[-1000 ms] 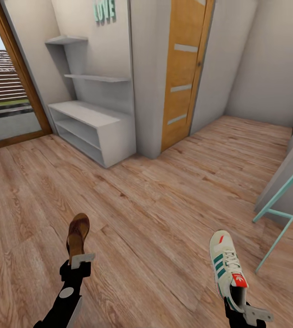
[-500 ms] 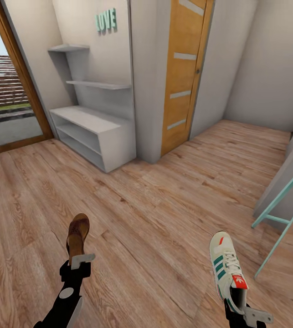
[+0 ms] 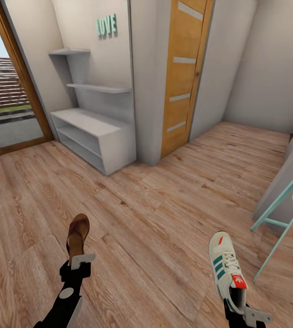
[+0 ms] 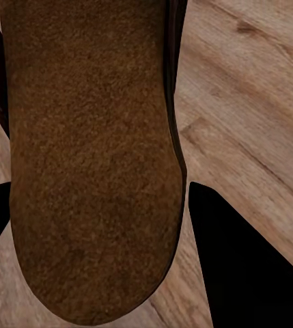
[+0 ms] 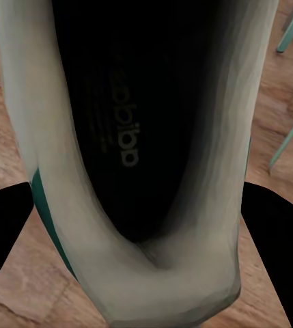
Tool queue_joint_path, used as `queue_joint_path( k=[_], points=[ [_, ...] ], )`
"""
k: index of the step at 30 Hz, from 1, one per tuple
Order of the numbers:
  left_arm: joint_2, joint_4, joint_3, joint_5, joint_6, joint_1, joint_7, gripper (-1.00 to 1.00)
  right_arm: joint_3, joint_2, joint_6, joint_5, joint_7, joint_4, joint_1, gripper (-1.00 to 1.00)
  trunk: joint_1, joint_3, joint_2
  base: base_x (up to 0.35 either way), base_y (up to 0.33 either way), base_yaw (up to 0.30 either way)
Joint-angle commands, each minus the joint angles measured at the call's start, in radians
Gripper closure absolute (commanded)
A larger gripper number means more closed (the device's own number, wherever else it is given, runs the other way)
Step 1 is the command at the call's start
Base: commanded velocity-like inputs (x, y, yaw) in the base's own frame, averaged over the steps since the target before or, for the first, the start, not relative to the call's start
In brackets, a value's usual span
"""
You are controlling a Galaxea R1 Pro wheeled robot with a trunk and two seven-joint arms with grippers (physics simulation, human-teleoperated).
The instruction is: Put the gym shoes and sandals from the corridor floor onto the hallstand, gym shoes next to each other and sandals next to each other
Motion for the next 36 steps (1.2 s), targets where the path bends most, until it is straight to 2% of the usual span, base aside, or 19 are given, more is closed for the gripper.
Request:
queue_joint_path(
  k=[1,7,13,36],
  points=[
    [0.0,0.002,0.003,-0.009,0.002,0.001,-0.001,1.0,-0.001,0.0,-0.003,0.001,0.001,-0.003,-0.001,1.0,0.0,-0.001,0.0,0.0,0.0,0.0],
    [-0.017,-0.04,-0.005,-0.009,-0.054,0.009,-0.005,1.0,0.0,0.0,-0.002,-0.001,0.004,-0.008,-0.001,1.0,0.0,-0.001,0.0,0.008,0.008,0.0],
    [-0.016,-0.05,0.0,-0.009,-0.048,0.009,0.002,1.0,0.0,0.001,-0.002,-0.001,0.003,-0.009,-0.001,1.0,0.0,-0.001,0.0,0.076,0.16,0.0],
    [-0.015,-0.05,0.001,-0.011,-0.042,0.013,0.005,1.0,0.0,0.001,-0.002,-0.001,0.005,-0.007,-0.001,1.0,0.0,-0.001,0.0,0.138,0.293,0.0]
  ],
)
